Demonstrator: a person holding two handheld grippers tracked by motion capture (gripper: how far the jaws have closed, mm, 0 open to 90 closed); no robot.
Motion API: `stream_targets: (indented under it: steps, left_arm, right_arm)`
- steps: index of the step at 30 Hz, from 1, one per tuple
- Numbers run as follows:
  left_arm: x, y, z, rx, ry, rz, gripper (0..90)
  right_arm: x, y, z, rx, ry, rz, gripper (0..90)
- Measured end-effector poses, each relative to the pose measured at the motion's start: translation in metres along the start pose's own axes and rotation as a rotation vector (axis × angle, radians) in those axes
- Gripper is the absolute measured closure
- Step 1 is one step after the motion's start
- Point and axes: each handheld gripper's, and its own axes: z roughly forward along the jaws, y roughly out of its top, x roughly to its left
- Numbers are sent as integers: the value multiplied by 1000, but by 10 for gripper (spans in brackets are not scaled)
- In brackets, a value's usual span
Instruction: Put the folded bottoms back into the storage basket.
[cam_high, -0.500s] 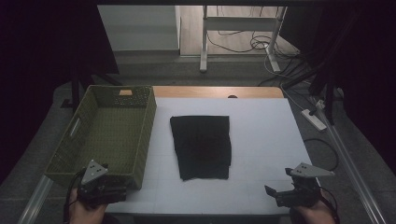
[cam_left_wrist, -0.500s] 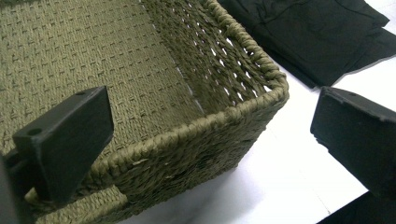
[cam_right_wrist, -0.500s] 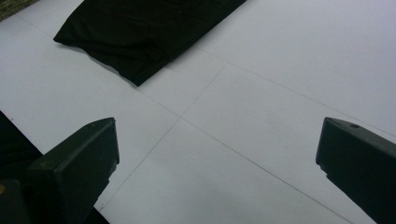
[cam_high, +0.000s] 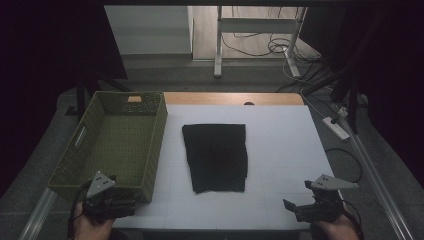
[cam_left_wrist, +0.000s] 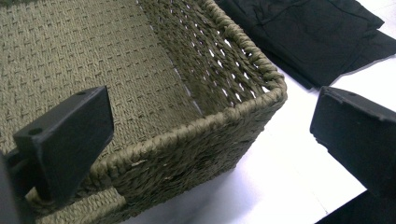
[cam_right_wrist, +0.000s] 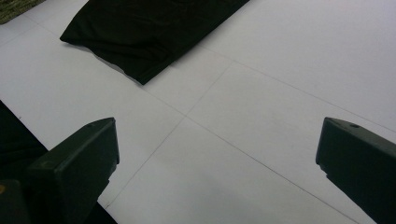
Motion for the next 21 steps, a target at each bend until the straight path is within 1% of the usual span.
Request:
stream_targets:
  steps: [4,13,15,16,19,21]
  left_arm:
    - [1,-1,1,-6,-5,9,0]
    - [2,1,-1,-14,-11,8,0]
    - [2,1,-1,-25,-19,9,0]
    - [1,2,-2,-35,-26,19,0]
    - [1,2,-1,-40,-30,24,0]
    - [1,2,-1,-42,-42,28,0]
  right_arm:
    - [0,0,0,1,1,0,4]
    - [1,0,0,4,4,-11,4]
    - [1,0,0,4,5,-9,4]
    - [0,0,0,4,6,-8,4]
    - [0,0,0,4,5,-7,4]
    - [1,0,0,3,5,-10,4]
